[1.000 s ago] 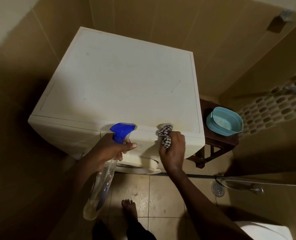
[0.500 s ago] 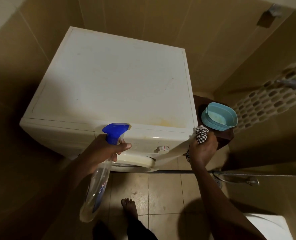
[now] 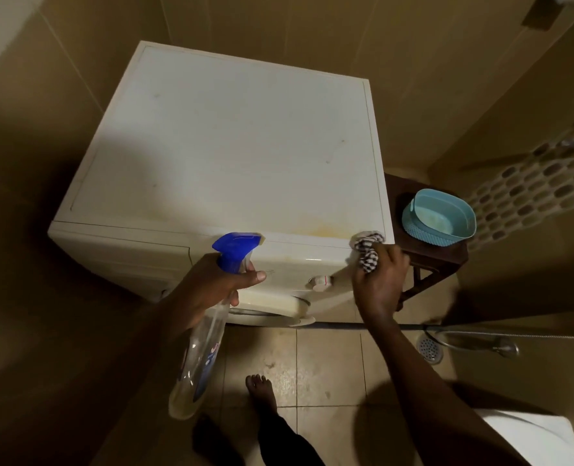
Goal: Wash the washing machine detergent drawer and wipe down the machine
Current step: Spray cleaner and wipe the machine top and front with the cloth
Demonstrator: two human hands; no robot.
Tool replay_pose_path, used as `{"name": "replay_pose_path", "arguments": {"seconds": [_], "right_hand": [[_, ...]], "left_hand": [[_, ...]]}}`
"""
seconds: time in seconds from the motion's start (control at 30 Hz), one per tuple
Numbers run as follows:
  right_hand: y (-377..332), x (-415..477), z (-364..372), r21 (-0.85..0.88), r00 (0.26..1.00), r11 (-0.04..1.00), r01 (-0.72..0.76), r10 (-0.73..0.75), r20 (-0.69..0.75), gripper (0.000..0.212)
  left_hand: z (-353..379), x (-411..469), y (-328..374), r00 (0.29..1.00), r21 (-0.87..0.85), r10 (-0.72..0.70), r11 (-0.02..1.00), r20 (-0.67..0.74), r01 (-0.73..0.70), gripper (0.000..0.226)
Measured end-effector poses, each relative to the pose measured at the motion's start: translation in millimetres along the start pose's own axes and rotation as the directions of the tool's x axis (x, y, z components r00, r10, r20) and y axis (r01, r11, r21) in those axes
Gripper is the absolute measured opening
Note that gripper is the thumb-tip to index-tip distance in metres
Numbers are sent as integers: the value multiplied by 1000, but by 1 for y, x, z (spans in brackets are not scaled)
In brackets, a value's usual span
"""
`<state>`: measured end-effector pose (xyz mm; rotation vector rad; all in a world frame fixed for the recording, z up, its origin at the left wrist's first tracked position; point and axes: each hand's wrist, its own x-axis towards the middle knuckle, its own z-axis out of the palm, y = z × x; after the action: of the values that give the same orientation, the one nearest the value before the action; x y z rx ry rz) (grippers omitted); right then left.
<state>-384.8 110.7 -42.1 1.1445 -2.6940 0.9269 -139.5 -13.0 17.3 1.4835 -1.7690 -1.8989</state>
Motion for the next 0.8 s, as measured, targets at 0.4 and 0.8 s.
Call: {"name": "replay_pose_path", "arguments": {"seconds": [0.4,0.8], "right_hand": [[-48,-17,18,125,978,980,157,-172,121,37],[-121,-38,46,205,896,918,339,-382,228,39]], "left_hand": [[9,5,-6,994,64,-47,997,-96,54,38],[-15,-22,-27,998,-61,-5,998,-60,1,29]]}}
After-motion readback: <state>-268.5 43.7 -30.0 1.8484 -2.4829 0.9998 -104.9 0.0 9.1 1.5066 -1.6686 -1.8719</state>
